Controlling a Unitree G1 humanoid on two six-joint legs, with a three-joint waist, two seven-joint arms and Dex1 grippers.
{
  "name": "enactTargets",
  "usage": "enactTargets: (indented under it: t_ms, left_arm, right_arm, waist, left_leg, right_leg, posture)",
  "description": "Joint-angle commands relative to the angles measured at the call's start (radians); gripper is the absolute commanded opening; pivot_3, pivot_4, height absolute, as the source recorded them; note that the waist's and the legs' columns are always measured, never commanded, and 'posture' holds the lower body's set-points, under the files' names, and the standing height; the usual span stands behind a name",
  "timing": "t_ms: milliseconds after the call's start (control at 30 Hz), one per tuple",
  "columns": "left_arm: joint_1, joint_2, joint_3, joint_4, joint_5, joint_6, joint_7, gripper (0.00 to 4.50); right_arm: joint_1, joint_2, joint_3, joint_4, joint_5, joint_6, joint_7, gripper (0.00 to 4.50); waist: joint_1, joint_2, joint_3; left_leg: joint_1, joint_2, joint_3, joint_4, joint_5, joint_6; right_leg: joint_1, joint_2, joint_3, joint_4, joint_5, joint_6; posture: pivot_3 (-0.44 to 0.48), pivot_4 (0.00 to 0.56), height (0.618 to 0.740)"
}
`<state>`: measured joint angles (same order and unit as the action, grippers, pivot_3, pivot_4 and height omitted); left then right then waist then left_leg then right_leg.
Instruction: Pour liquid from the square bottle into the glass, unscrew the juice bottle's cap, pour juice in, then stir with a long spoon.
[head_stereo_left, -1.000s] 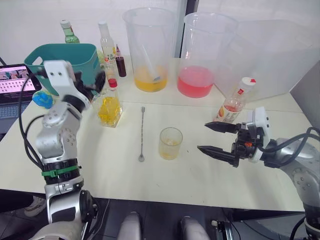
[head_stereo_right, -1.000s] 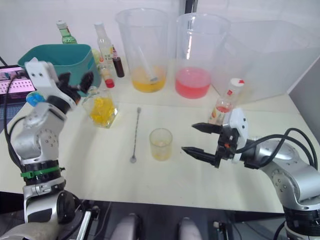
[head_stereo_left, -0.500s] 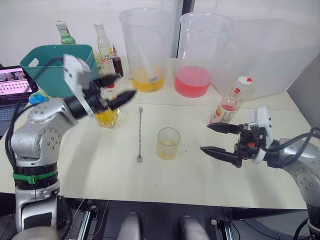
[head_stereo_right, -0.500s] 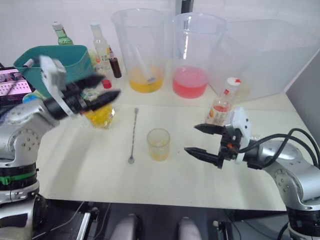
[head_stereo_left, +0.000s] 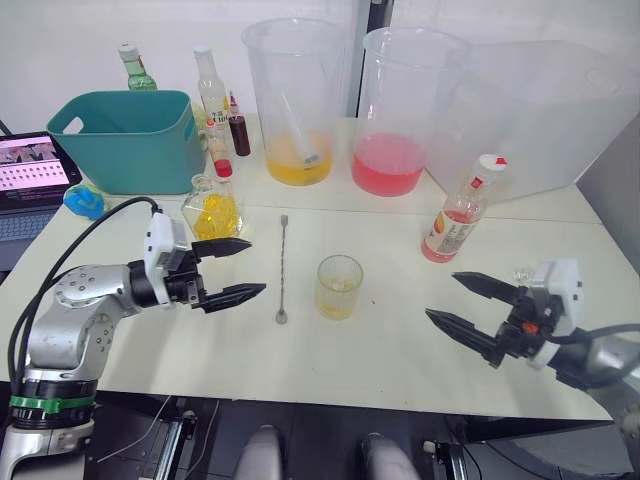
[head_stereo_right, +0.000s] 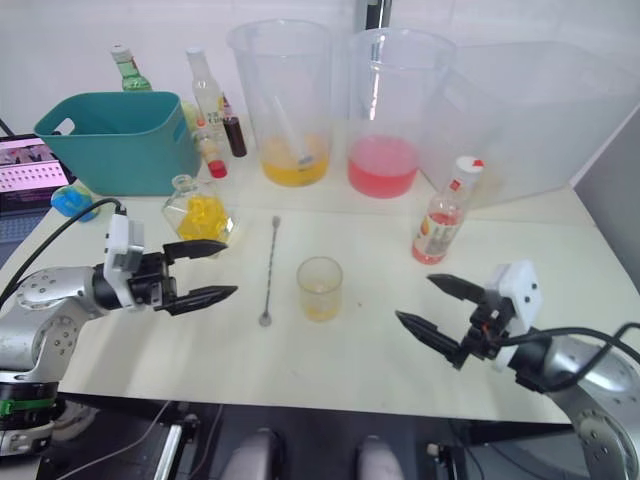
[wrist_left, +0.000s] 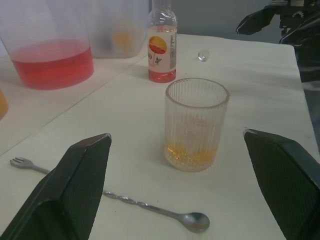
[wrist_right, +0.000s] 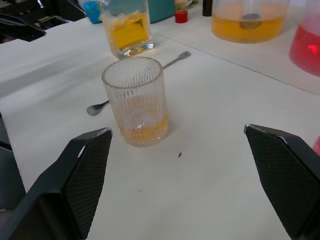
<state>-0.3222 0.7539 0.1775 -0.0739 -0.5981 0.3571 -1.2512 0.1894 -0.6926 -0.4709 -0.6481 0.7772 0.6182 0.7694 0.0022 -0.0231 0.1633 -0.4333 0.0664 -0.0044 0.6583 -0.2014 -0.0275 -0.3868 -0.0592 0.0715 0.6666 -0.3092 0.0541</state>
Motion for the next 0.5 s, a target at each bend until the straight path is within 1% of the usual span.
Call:
enactTargets:
  t_ms: [33, 167, 300, 467, 500]
  left_arm:
    - [-0.025, 0.004, 0.018, 0.048, -0.011, -0.047, -0.048, 4.47]
    - [-0.04, -0.027, 0.032, 0.093, 0.015, -0.113, -0.015, 4.47]
    - [-0.019, -0.031, 0.023, 0.104, 0.039, -0.158, -0.016, 4.47]
    - [-0.003, -0.047, 0.035, 0.092, 0.05, -0.187, 0.029, 4.47]
    - [0.002, -0.056, 0.042, 0.084, 0.044, -0.191, 0.045, 4.47]
  right_arm:
    - [0.095, 0.06, -0.078, -0.032, -0.019, -0.071, -0.032, 4.5]
    - [0.13, 0.133, -0.118, -0.012, -0.008, -0.124, -0.078, 4.5]
    - [0.111, 0.129, -0.122, 0.031, -0.026, -0.159, -0.075, 4.5]
    - [-0.053, 0.087, -0.088, 0.157, -0.09, -0.165, -0.152, 4.5]
    - [-0.104, 0.079, -0.074, 0.196, -0.117, -0.173, -0.169, 4.5]
  waist:
    - [0.002, 0.0, 0.0]
    - [0.0, 0.0, 0.0]
    - [-0.009, 0.0, 0.0]
    - [-0.016, 0.0, 0.0]
    - [-0.016, 0.0, 0.0]
  left_leg:
    - [0.0, 0.0, 0.0, 0.0, 0.0, 0.0]
    - [0.0, 0.0, 0.0, 0.0, 0.0, 0.0]
    - [0.001, 0.001, 0.0, 0.0, 0.0, 0.0]
    - [0.002, 0.001, 0.001, -0.001, 0.0, 0.0]
    - [0.002, 0.001, 0.001, -0.001, 0.0, 0.0]
  right_leg:
    - [0.0, 0.0, 0.0, 0.0, 0.0, 0.0]
    - [0.0, 0.0, 0.0, 0.0, 0.0, 0.0]
    - [0.0, 0.001, 0.0, 0.001, 0.0, 0.0]
    - [0.0, 0.001, 0.001, 0.001, 0.0, 0.0]
    - [0.0, 0.001, 0.001, 0.001, 0.0, 0.0]
  posture:
    - [0.0, 0.15, 0.728]
    - [0.0, 0.15, 0.728]
    - [0.0, 0.15, 0.728]
    - [0.0, 0.15, 0.728]
    - [0.0, 0.15, 0.728]
